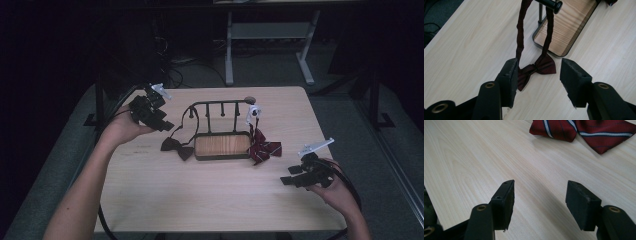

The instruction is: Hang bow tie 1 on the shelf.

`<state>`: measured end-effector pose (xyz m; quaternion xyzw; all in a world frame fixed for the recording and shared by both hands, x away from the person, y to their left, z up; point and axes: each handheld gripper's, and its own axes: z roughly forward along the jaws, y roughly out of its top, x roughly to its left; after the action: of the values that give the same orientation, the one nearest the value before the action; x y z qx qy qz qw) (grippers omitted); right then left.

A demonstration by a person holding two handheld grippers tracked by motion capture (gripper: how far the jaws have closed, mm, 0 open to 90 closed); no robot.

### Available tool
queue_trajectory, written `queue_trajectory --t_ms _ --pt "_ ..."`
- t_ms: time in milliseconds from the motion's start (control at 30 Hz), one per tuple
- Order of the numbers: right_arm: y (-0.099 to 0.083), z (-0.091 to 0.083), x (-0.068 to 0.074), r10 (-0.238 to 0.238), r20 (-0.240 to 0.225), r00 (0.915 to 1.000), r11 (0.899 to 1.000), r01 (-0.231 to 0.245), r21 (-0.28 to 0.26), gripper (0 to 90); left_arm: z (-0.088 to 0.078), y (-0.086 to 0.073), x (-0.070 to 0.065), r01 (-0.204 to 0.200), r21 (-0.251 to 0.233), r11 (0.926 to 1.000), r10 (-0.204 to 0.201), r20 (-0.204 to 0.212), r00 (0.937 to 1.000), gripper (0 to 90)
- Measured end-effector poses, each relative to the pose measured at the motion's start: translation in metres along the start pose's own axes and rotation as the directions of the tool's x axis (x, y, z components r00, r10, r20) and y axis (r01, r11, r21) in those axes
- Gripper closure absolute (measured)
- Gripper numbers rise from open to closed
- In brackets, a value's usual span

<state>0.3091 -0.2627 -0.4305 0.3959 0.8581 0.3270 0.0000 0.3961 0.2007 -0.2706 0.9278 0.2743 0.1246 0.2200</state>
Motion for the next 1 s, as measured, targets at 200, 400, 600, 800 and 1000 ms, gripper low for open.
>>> queue_trajectory --t_ms 200,400,600,800,1000 --pt "0.0 -0.002 0.001 -0.002 0.0 1.0 1.0 0.002 -0.003 40.0 0.003 -0.007 -0.002 0.006 -0.001 1.0 -0.006 0.018 0.9998 42.0" --pt "-0.001 -0.001 0.0 0.001 0.002 1.0 1.0 -0.001 -0.005 40.0 0.005 -0.014 -0.005 0.017 -0.012 0.9998 -0.017 0.029 0.9994 38.7" --pt "0.0 -0.002 0.001 0.001 -0.002 1.0 1.0 -0.001 -0.007 40.0 0.006 -0.021 -0.009 0.02 -0.014 0.9997 -0.02 0.03 0.9994 34.9" --pt "-0.001 -0.002 0.001 0.003 0.0 1.0 1.0 -0.003 -0.005 40.0 0.009 -0.027 -0.013 0.017 -0.016 0.9997 -0.016 0.037 0.9992 33.7" --pt "-0.001 -0.002 0.0 0.008 -0.002 1.0 1.0 -0.008 -0.005 39.9 0.012 -0.033 -0.019 0.013 -0.022 0.9997 -0.012 0.045 0.9989 33.3"
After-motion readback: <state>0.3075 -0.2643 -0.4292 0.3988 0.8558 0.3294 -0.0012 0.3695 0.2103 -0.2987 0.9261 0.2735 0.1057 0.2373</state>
